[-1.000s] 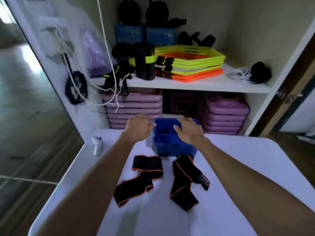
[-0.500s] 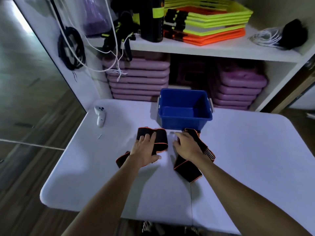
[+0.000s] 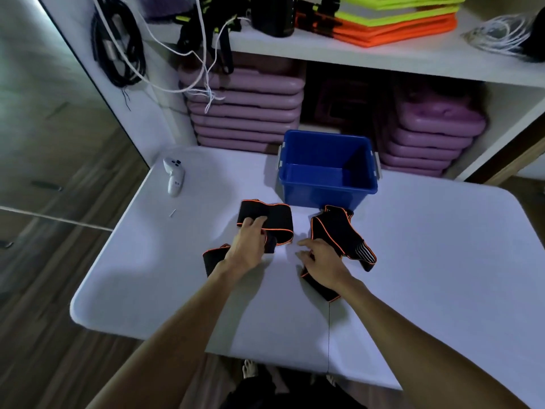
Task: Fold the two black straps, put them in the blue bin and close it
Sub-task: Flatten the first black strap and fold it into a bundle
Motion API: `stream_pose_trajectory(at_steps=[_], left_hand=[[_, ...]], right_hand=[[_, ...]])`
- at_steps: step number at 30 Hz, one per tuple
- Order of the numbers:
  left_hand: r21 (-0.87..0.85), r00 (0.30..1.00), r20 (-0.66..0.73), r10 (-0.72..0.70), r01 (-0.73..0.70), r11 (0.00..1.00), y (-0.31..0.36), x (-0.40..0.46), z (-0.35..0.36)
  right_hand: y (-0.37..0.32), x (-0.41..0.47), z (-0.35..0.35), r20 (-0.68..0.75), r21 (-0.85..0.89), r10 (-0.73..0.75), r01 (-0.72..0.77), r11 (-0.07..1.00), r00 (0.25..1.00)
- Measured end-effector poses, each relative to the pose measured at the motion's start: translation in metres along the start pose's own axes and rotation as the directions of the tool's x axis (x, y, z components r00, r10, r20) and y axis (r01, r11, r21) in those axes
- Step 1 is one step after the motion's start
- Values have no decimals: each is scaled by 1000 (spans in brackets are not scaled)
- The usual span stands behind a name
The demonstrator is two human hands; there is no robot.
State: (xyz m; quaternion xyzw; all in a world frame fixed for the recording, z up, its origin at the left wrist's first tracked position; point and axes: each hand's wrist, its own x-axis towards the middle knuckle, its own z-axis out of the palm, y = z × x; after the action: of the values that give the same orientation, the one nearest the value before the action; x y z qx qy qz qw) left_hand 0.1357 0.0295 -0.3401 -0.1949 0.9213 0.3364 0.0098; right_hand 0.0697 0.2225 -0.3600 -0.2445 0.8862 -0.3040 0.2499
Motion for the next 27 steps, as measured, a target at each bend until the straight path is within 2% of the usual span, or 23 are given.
stream_pose_trajectory(at_steps=[2,4,5,7,9,11,14,17,22,23,24,26,27], left_hand=[[-155,994,-103,-42,26,988,10,4,-6],[-342,977,-150,-151,92,935,17,8,-12],[-467,965,-135,-225,139,873,18,11,-14],[-703,924,-33,-381,250,666,11,17,-19],[-807,867,96,-488,355,473,-3,18,-19],[-821,809,152,-567,423,384,-23,14,-16],[-787,759,124,-639,467,403,-57,5,-12],[-808,715,60,-697,444,387,-79,-7,-18],[-925,555,-26,-831,301,231,-119,-11,-35],[-918,538,-49,-842,307,250,-126,-13,-38],[-878,512,-96,-854,360,315,-129,-19,-42],[-690,496,-246,-832,514,511,-133,-31,-45],[-578,521,-322,-791,553,600,-131,-36,-44]], right_hand=[[2,0,2,14,0,0,0,1000,1000],[4,0,4,25,-5,-12,12,1000,1000],[4,1,4,27,0,-22,22,1000,999],[0,1,5,31,36,-36,35,999,999],[-5,2,5,40,86,-60,56,995,997],[-9,3,8,61,93,-79,73,993,995],[-15,7,17,100,33,-88,85,996,991],[-21,9,28,159,-5,-112,114,993,981],[-21,10,44,223,-151,-88,124,981,971],[-20,10,46,214,-180,-90,130,975,973],[-21,11,47,204,-196,-89,129,972,975],[-23,12,47,182,-210,-89,127,969,979],[-23,13,47,177,-216,-89,127,968,980]])
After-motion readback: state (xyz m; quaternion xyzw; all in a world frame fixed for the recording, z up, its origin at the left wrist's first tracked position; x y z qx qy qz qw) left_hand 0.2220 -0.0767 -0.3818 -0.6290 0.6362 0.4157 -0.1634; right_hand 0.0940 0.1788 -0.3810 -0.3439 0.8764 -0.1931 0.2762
